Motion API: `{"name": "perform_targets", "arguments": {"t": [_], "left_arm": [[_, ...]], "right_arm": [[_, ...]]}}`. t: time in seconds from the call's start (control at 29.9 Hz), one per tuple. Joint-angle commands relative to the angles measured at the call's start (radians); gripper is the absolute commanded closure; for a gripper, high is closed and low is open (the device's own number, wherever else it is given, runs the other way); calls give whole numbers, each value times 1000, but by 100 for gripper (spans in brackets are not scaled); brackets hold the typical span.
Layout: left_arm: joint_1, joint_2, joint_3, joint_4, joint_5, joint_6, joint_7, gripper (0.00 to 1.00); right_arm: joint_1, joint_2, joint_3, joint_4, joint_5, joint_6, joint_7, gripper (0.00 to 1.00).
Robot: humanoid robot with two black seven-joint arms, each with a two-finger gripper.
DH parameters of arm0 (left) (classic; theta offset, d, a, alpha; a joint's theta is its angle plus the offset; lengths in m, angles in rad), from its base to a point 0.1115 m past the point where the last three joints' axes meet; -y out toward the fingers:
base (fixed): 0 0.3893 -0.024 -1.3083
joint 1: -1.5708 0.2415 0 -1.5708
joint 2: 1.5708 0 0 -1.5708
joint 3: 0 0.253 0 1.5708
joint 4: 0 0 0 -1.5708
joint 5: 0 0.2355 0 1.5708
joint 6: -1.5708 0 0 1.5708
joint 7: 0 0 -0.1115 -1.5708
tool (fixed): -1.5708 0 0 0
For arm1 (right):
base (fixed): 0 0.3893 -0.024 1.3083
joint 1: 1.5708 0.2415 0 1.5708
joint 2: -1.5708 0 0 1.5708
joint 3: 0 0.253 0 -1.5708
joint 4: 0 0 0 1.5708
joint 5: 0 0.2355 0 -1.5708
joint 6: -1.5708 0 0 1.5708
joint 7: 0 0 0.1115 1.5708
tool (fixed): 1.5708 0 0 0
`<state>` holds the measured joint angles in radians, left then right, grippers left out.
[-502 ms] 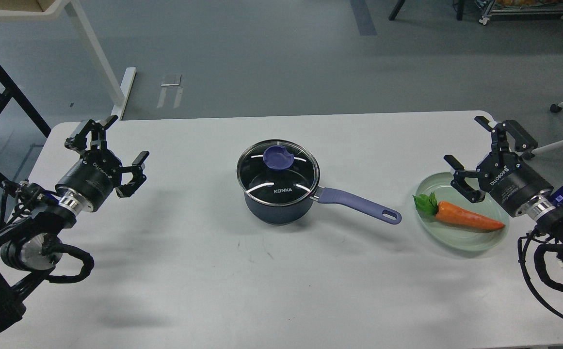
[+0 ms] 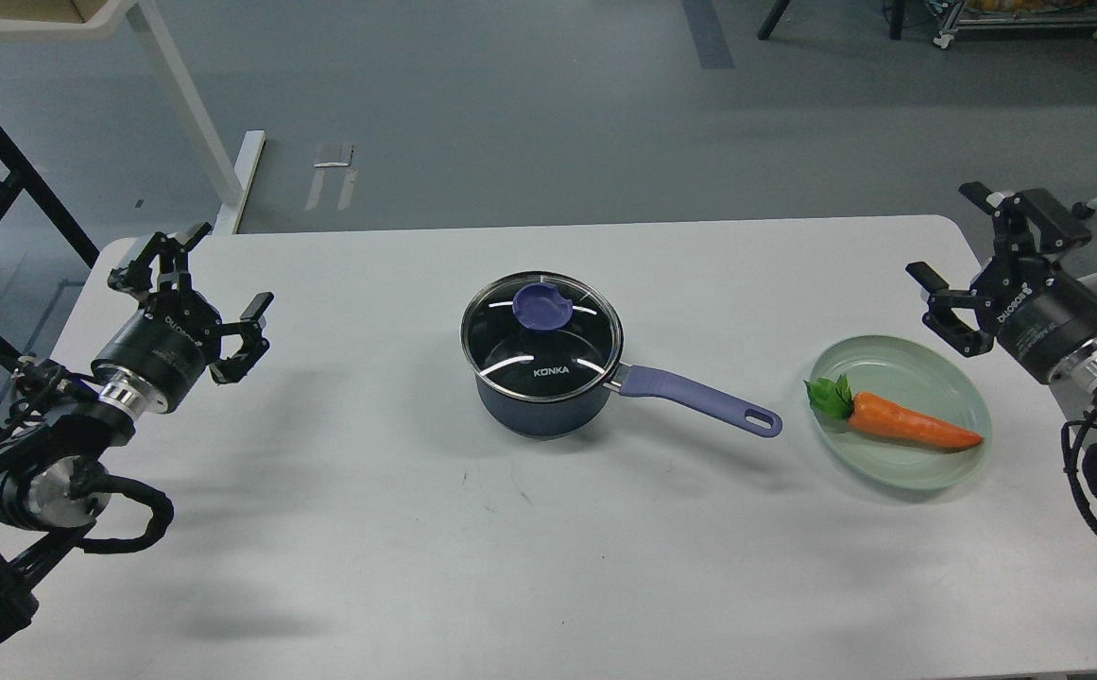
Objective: Open pot lid
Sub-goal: 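Raise the right gripper up and away from the plate, then reach the right gripper down and grasp the purple pan handle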
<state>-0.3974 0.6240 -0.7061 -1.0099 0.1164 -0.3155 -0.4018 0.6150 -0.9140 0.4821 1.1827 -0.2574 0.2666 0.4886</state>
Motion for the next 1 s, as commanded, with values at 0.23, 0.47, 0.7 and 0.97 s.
{"name": "perform_targets", "arguments": {"t": [0.23, 0.47, 0.7, 0.97], "left_arm": [[-4, 40, 13, -4, 9, -14, -87, 1], [-6, 37, 17, -24, 14, -27, -87, 1], [-3, 43, 17, -55, 14, -20, -87, 1], [0, 53, 17, -73, 14, -16, -87, 1]], "right_arm": [[297, -160, -203, 202, -603, -104, 0, 0], [681, -94, -624, 265, -1084, -153, 0, 0], [890, 96, -930, 241, -1296, -204, 0, 1], [881, 329, -1105, 32, -1315, -329, 0, 11]]}}
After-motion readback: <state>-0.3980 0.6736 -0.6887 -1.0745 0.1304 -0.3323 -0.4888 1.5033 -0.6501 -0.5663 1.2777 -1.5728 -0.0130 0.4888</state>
